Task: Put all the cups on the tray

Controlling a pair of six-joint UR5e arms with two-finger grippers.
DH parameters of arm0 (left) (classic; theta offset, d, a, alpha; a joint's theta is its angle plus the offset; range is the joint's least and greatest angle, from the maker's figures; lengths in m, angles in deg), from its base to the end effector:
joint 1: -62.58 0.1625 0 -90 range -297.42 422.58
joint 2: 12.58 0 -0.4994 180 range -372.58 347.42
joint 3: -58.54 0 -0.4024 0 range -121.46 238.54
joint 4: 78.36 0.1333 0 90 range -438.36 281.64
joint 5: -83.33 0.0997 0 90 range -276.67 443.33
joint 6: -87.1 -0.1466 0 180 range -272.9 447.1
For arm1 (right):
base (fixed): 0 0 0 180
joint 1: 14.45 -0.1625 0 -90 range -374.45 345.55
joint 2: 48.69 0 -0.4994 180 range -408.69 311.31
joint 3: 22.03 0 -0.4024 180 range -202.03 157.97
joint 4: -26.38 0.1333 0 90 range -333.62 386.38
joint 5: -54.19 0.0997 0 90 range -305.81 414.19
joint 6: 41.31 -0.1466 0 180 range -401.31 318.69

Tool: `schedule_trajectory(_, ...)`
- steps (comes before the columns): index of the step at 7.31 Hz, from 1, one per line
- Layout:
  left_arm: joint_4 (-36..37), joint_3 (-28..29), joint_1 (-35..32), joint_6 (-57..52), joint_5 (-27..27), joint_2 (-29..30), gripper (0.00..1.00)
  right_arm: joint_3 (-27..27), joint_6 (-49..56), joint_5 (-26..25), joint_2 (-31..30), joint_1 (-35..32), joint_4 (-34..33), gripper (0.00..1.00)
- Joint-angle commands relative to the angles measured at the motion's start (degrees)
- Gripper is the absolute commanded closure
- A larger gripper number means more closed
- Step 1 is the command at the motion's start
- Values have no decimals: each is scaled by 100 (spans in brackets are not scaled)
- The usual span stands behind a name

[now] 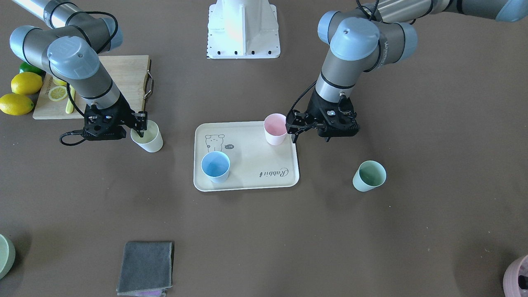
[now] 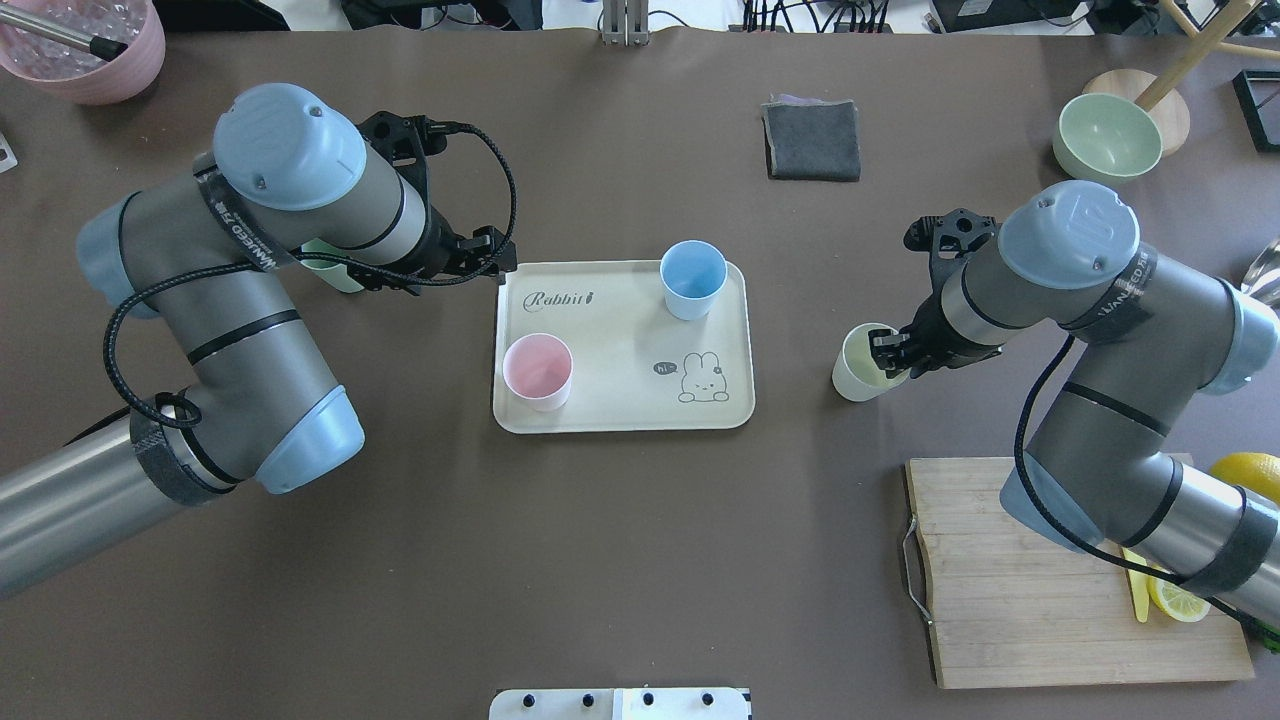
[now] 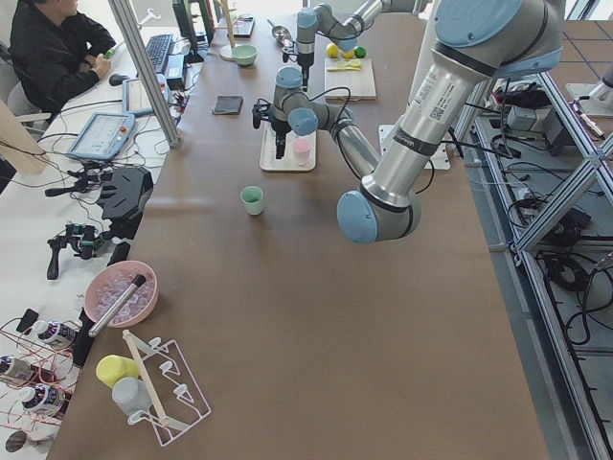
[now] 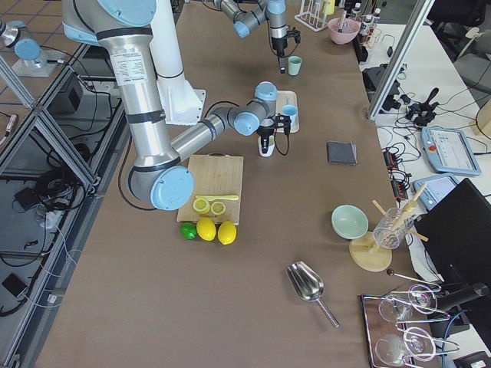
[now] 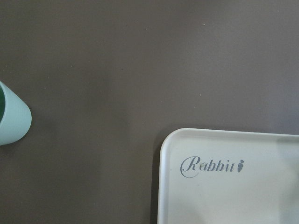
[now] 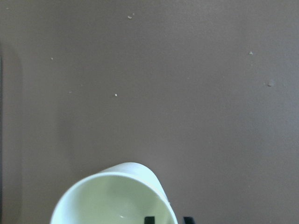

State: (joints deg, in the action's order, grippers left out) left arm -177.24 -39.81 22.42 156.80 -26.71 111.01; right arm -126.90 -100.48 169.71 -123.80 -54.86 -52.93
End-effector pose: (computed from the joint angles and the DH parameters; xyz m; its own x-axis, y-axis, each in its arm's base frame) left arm 0.5161 -0.5442 0.3193 0.5926 -0.0736 -0.8021 0.2103 0.9754 0.0659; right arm -0.4414 -0.4679 0.4814 0.6883 -0.0214 0.7251 -0.0226 0.9984 0.0510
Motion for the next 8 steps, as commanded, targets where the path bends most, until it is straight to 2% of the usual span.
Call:
schedule_trajectory(1, 0, 0, -9, 0, 0, -2, 3, -297, 2, 49, 31, -72, -6, 100)
schedule_trajectory(2, 0, 0, -27, 0, 0, -2, 3, -324, 2, 127, 57, -151, -23, 100)
schedule_trajectory(4, -9, 0, -228, -331, -9, -133, 3, -263, -6, 199, 617, -170, -294, 100)
schedule_trajectory(5, -9, 0, -368, -613, -26, -221, 3, -141, -33, 164, 1046, -100, -670, 100)
schedule_trajectory(8, -88, 0, -737, -1324, -219, -484, 3, 552, -472, -169, 1830, 330, -718, 100)
